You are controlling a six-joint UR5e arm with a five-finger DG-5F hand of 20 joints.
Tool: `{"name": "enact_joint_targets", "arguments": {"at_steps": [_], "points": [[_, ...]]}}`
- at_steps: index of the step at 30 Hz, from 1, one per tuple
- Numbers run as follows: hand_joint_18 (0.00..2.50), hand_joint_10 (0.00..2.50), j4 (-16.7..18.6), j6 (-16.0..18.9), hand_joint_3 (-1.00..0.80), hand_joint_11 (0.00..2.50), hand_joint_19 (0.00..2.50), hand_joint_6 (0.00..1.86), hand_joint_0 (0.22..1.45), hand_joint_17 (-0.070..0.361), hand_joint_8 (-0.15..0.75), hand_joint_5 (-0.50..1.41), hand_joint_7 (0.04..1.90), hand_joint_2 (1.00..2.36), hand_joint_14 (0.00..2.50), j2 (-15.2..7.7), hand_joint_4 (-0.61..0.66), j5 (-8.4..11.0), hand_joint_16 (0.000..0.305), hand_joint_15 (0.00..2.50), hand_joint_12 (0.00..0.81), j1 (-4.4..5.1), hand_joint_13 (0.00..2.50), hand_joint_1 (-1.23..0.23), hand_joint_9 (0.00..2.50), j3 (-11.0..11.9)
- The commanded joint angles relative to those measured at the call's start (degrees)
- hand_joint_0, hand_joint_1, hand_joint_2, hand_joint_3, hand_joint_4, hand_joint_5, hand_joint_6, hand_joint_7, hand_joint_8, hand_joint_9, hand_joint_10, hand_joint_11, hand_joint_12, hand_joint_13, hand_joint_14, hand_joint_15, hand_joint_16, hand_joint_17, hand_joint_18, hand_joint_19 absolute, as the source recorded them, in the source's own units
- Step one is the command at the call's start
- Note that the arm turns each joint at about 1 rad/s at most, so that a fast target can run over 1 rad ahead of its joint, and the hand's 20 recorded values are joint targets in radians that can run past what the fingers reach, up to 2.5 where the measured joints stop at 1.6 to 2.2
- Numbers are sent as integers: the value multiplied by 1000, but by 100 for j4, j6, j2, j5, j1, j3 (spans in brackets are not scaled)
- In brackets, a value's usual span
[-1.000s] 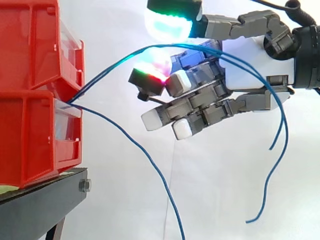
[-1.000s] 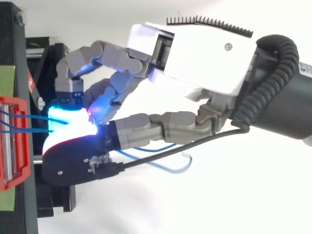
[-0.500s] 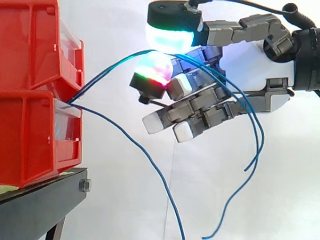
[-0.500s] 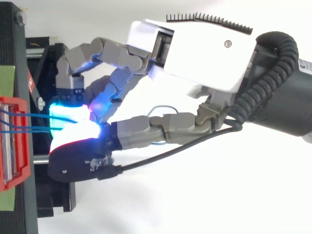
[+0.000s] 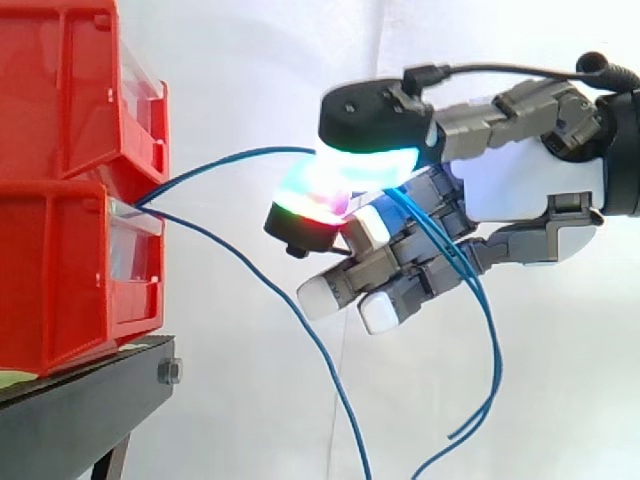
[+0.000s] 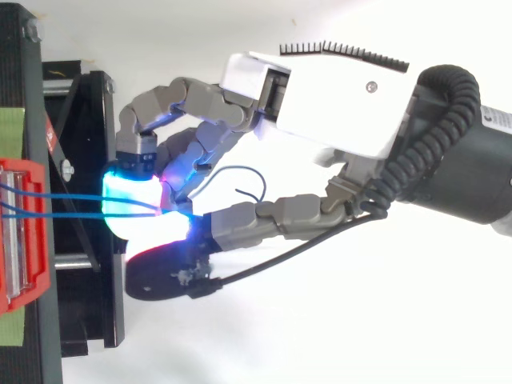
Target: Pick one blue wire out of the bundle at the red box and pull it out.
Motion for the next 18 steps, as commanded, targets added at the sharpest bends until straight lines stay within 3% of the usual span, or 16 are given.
{"name": "enact_joint_targets", "arguments": {"at_steps": [1,6,7,11,18], "points": [[757,20,5,4,-458,850,520,911,658,139,370,-231,1042,1003,14,-3,276,-1,62,408,461,-13,669,-925,782,-9],[786,20,5,4,-500,855,567,890,552,141,401,-205,1067,1000,14,6,283,-10,62,421,481,-13,724,-795,906,-9],[805,19,5,4,-500,855,570,887,523,145,411,-197,1077,1000,13,-3,290,-10,64,430,489,-13,742,-709,938,-9],[853,20,5,4,-500,845,591,879,555,140,421,-174,1121,1000,15,-3,289,-10,62,437,484,-22,800,-621,1031,-9],[877,20,14,-4,-282,875,596,895,599,136,429,-162,1166,1016,14,-3,272,-10,61,451,478,-13,851,-694,1100,-9]]}}
